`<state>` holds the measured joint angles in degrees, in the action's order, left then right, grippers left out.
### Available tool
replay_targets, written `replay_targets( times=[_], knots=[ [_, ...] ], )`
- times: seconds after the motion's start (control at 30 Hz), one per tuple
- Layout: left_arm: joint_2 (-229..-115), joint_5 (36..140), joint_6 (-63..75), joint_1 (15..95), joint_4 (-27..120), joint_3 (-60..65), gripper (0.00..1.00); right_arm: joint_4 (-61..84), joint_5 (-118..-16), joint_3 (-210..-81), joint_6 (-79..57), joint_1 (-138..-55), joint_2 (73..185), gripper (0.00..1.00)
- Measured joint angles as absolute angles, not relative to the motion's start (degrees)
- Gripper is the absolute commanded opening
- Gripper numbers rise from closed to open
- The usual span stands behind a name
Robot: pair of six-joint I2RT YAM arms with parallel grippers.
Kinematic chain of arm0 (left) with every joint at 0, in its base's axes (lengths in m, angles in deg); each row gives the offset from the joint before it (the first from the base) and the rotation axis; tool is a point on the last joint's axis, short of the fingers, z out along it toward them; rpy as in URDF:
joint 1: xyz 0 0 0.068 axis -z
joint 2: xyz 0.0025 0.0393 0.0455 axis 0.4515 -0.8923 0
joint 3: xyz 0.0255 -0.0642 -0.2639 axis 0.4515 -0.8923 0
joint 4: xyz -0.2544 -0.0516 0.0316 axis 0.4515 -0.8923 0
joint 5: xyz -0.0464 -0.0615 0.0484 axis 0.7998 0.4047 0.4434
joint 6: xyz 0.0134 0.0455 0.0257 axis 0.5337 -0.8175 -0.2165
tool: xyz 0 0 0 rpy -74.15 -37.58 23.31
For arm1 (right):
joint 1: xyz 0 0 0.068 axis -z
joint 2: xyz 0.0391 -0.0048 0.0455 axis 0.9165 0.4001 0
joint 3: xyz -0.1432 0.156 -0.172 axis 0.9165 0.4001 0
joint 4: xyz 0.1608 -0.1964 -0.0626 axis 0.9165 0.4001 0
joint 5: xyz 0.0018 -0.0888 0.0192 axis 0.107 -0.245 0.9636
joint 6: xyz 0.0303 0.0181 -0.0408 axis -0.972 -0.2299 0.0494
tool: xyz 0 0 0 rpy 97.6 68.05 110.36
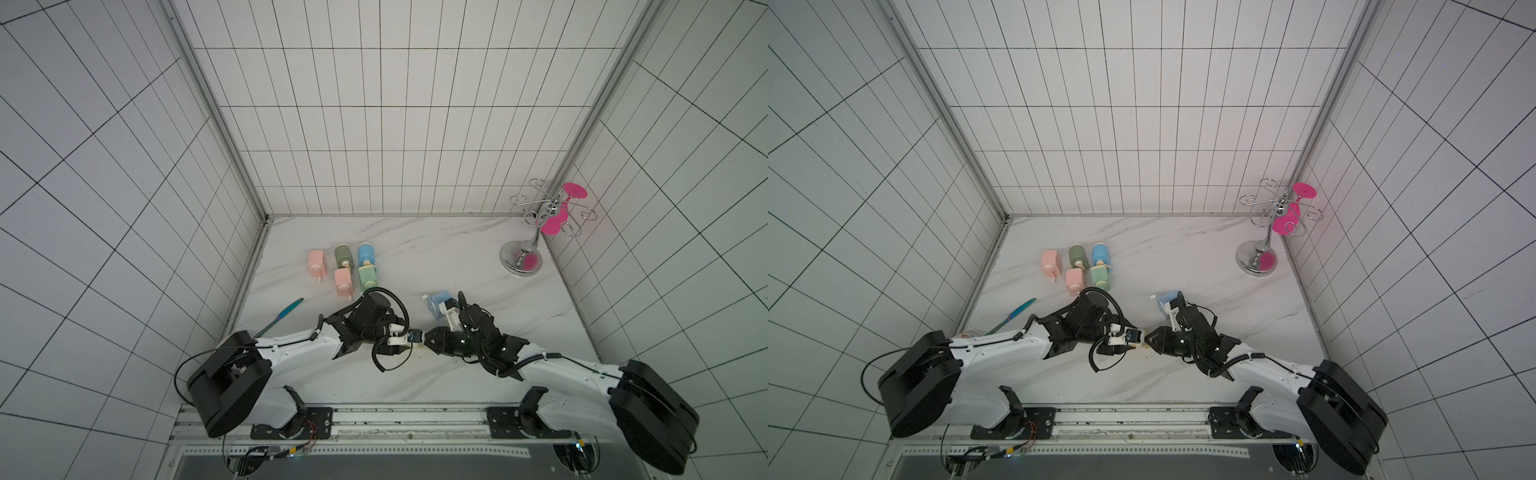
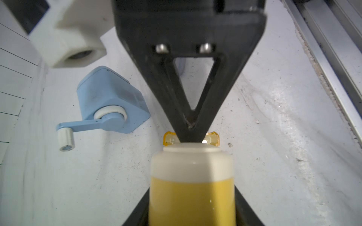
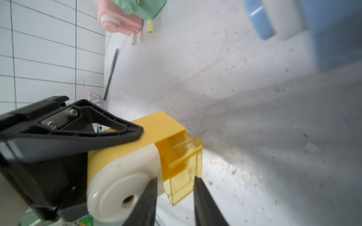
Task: Put the tray back into the pencil sharpener
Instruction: Close the container of the pencil sharpener.
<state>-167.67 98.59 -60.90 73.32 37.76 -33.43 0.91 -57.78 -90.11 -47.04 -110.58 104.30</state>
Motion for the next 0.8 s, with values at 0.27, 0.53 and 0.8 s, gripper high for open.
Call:
replay_targets(
  times=[0.27, 0.53, 0.8],
  knots=[
    [-166.52, 98.96, -57.10, 71.88, 39.16, -33.89, 0.00, 12.43, -60.80, -90.17, -42.54, -107.21, 90.29, 0.26],
    [-166.01, 101.28, -54.19, 71.66, 40.91, -34.00, 0.00, 15.29, -60.60, -90.33, -40.31, -106.53, 95.95, 0.14],
    [-165.16, 103.60, -53.40, 71.66, 41.67, -34.33, 0.00, 10.44, -55.81, -92.77, -39.85, -106.56, 102.82, 0.11]
  ],
)
